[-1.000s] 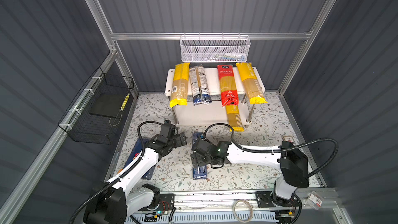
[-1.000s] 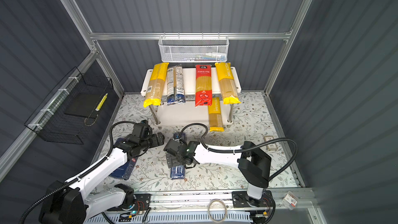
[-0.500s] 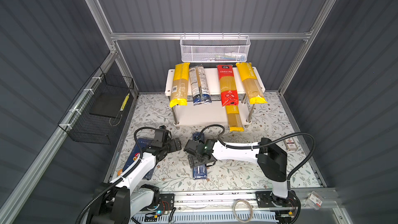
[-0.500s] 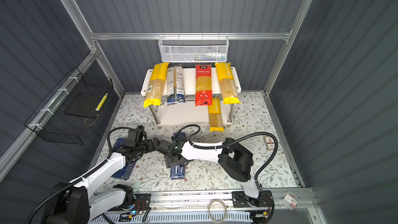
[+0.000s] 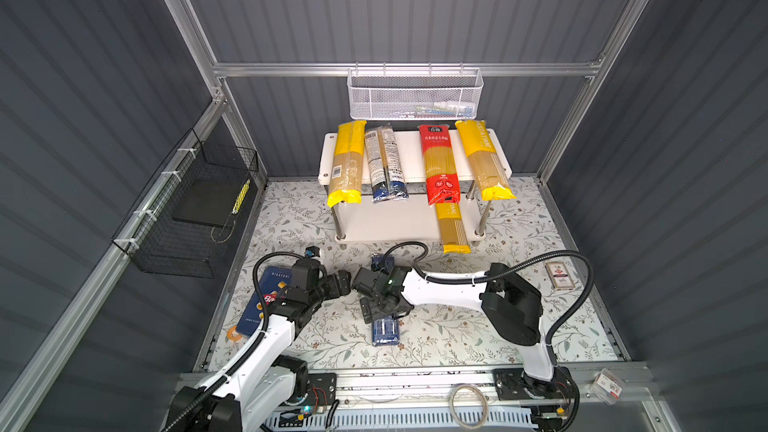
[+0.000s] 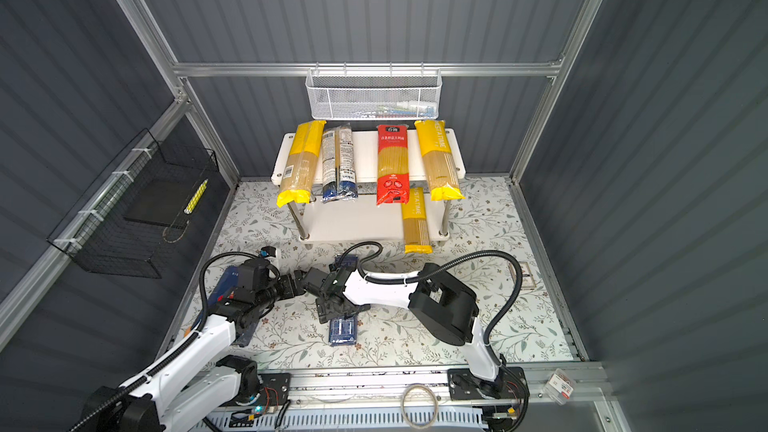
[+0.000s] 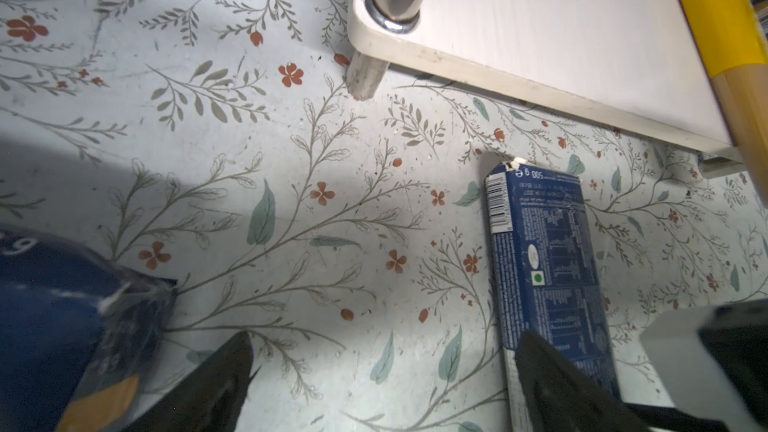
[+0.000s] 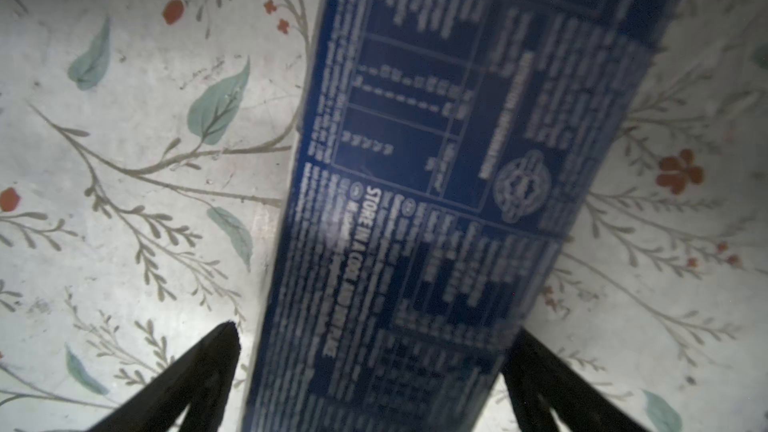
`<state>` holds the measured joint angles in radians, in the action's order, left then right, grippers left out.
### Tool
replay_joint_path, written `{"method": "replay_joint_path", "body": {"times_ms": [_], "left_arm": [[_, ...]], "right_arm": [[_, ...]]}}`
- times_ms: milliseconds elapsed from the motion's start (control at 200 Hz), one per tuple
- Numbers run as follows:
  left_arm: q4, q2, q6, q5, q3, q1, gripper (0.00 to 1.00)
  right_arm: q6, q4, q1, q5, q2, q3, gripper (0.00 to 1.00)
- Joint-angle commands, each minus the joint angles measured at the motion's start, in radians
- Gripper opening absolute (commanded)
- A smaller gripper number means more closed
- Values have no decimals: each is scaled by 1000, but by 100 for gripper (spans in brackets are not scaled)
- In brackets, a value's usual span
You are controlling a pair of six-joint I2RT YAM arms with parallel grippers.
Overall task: Arrange pasta packages on shelves
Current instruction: Pick up the pasta box from the center of the table.
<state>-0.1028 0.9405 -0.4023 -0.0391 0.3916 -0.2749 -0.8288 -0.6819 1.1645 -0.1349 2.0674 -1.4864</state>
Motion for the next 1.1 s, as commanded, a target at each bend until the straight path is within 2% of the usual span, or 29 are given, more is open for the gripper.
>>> {"method": "replay_joint_path", "body": {"times_ms": [0, 415, 635, 775, 1000, 1096], "left_arm": [[15, 15, 15, -21, -4, 3, 100], [22, 45, 22, -37, 6, 3, 100], [23, 70, 26, -45, 14, 3, 100], [23, 75, 27, -45, 16, 3, 100], [22, 62, 26, -46, 11, 3, 100], [21, 52, 25, -41, 7, 3, 100]], "right_arm": [[10, -34, -7, 0, 34, -16, 99], [-27, 35, -31, -12, -44, 148, 99], [3, 85, -32, -34, -110, 229, 84], [62, 210, -33, 38, -134, 304, 79], [77, 175, -33, 32, -104, 283, 76], [73, 184, -32, 23, -117, 293, 70]]}}
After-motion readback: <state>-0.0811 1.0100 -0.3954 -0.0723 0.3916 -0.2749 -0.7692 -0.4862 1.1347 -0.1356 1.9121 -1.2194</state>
